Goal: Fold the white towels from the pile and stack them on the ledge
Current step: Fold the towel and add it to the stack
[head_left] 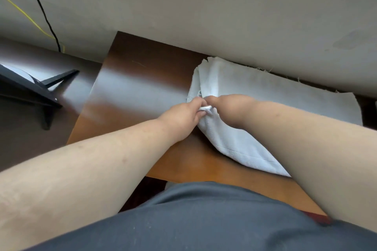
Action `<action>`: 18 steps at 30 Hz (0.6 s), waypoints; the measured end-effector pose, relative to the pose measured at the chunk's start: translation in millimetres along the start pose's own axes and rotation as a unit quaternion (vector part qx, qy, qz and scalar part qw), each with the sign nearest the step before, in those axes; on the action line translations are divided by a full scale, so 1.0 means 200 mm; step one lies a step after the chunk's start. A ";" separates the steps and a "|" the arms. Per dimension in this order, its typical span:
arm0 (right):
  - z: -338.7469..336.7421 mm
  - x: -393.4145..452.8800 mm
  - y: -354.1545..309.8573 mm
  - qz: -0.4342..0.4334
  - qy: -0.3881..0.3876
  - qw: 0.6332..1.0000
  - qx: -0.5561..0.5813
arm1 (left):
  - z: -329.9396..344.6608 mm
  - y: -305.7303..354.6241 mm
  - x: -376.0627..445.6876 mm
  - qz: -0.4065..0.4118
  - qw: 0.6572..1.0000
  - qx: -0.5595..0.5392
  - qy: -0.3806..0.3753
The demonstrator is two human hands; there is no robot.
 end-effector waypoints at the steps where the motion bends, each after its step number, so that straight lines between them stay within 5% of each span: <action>1: -0.03 0.02 0.02 0.004 -0.013 1.000 -0.020 | 0.00 -0.01 0.00 0.003 1.000 0.012 -0.005; 6: -0.12 0.11 0.12 0.070 0.016 0.997 -0.042 | 0.04 -0.08 0.02 -0.048 0.997 0.012 -0.062; 10: -0.17 0.20 0.19 0.095 0.012 0.995 -0.004 | 0.09 -0.15 0.01 -0.128 0.984 -0.089 -0.090; 14: -0.27 0.35 0.22 0.095 0.137 0.979 0.115 | 0.13 -0.20 0.00 -0.244 0.964 -0.089 -0.055; 18: -0.30 0.55 0.21 0.173 0.056 0.968 0.174 | 0.11 -0.15 -0.06 -0.132 0.990 -0.040 -0.016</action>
Point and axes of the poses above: each hand's wrist, its own x-axis towards the middle knuckle, its own z-axis out of the palm, y = z × x, the point moved 1 cm from there along x, towards the middle knuckle, and after that the axes turned 7 degrees about -y, right-handed, at the moved point
